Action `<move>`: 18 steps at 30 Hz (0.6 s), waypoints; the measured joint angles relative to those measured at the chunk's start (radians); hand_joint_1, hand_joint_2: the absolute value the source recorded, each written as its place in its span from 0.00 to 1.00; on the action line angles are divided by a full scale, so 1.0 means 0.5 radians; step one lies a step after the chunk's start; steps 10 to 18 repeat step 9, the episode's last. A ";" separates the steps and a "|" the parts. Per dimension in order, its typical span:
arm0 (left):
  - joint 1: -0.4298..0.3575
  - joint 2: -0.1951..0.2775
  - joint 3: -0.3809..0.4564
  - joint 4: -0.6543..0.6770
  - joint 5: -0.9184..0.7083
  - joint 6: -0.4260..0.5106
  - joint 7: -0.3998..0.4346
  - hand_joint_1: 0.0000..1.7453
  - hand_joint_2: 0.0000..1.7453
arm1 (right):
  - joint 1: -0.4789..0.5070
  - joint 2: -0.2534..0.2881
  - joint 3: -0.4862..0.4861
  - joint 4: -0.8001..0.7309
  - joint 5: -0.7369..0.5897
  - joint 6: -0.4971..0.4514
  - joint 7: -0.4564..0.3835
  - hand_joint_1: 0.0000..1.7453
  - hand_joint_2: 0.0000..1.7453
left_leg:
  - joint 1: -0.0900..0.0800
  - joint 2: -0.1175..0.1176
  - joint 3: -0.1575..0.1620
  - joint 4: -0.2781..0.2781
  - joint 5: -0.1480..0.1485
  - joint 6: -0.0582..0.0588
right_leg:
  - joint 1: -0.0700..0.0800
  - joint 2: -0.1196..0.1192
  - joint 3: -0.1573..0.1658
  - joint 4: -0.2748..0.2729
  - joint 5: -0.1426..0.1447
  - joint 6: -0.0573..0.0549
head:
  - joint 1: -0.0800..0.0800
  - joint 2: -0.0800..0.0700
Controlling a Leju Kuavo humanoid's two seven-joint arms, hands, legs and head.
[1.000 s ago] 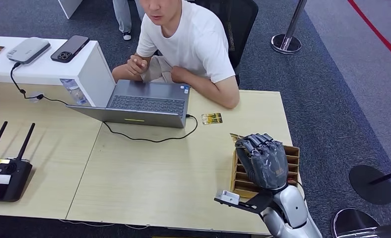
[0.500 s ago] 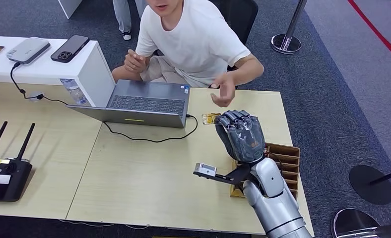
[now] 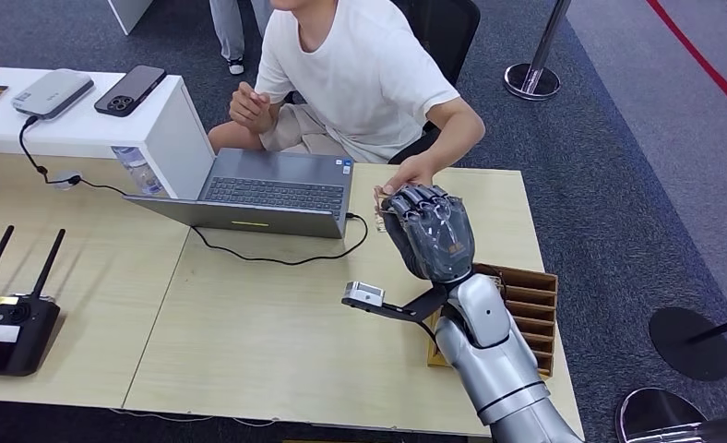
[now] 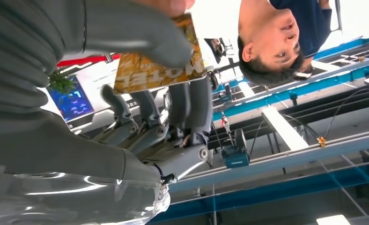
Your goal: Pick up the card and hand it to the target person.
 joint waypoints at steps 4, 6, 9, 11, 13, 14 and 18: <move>0.000 0.002 -0.013 0.000 -0.007 -0.009 -0.010 0.00 1.00 | -0.014 0.002 0.000 0.033 0.002 0.000 0.001 0.00 0.00 | 0.000 0.000 0.000 0.000 0.000 0.000 | 0.000 0.000 0.000 0.000 0.000 0.000 | 0.000 0.000; 0.000 0.005 -0.014 0.000 -0.001 0.001 -0.011 0.00 0.50 | -0.016 0.003 -0.001 0.045 0.004 0.000 0.001 0.00 0.00 | 0.000 0.000 0.000 0.000 0.000 0.000 | 0.000 0.000 0.000 0.000 0.000 0.000 | 0.000 0.000; 0.000 0.006 -0.013 0.000 0.012 0.015 -0.011 0.00 0.00 | -0.017 0.007 -0.001 0.060 0.004 0.000 -0.001 0.00 0.00 | 0.000 0.000 0.000 0.000 0.000 0.000 | 0.000 0.000 0.000 0.000 0.000 0.000 | 0.000 0.000; 0.000 0.006 -0.013 0.000 0.012 0.015 -0.011 0.00 0.00 | -0.017 0.007 -0.001 0.060 0.004 0.000 -0.001 0.00 0.00 | 0.000 0.000 0.000 0.000 0.000 0.000 | 0.000 0.000 0.000 0.000 0.000 0.000 | 0.000 0.000; 0.000 0.006 -0.013 0.000 0.012 0.015 -0.011 0.00 0.00 | -0.017 0.007 -0.001 0.060 0.004 0.000 -0.001 0.00 0.00 | 0.000 0.000 0.000 0.000 0.000 0.000 | 0.000 0.000 0.000 0.000 0.000 0.000 | 0.000 0.000; 0.000 0.006 -0.013 0.000 0.012 0.015 -0.011 0.00 0.00 | -0.017 0.007 -0.001 0.060 0.004 0.000 -0.001 0.00 0.00 | 0.000 0.000 0.000 0.000 0.000 0.000 | 0.000 0.000 0.000 0.000 0.000 0.000 | 0.000 0.000; 0.000 0.006 -0.013 0.000 0.012 0.015 -0.011 0.00 0.00 | -0.017 0.007 -0.001 0.060 0.004 0.000 -0.001 0.00 0.00 | 0.000 0.000 0.000 0.000 0.000 0.000 | 0.000 0.000 0.000 0.000 0.000 0.000 | 0.000 0.000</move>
